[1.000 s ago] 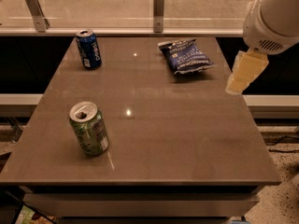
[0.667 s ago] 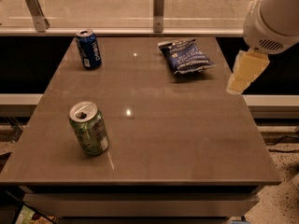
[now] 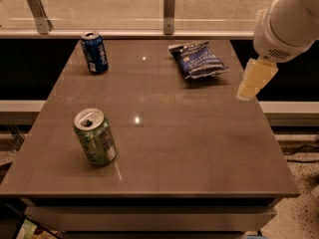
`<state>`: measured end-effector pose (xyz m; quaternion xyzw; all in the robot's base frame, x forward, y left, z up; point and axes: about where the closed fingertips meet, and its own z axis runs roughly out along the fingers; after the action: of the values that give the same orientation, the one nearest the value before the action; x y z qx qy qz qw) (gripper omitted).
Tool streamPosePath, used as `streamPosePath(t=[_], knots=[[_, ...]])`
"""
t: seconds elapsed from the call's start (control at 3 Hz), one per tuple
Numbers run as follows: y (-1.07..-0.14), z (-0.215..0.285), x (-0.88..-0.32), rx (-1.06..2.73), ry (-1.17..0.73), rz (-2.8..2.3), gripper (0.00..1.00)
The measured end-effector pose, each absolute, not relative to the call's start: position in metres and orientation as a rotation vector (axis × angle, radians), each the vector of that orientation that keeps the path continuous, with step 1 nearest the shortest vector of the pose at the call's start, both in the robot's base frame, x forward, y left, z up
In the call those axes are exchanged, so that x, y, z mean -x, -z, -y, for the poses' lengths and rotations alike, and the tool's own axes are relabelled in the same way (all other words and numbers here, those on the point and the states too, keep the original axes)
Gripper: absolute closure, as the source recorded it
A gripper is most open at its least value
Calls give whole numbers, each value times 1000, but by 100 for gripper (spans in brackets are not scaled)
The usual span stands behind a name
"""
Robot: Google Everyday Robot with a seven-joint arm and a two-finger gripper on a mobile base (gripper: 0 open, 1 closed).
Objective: Pick blue chip bag
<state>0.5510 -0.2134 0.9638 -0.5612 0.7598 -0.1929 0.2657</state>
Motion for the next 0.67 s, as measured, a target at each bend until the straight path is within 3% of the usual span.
streamPosePath(t=[0.67], knots=[[-933, 215, -587, 1603, 502, -1970, 0]])
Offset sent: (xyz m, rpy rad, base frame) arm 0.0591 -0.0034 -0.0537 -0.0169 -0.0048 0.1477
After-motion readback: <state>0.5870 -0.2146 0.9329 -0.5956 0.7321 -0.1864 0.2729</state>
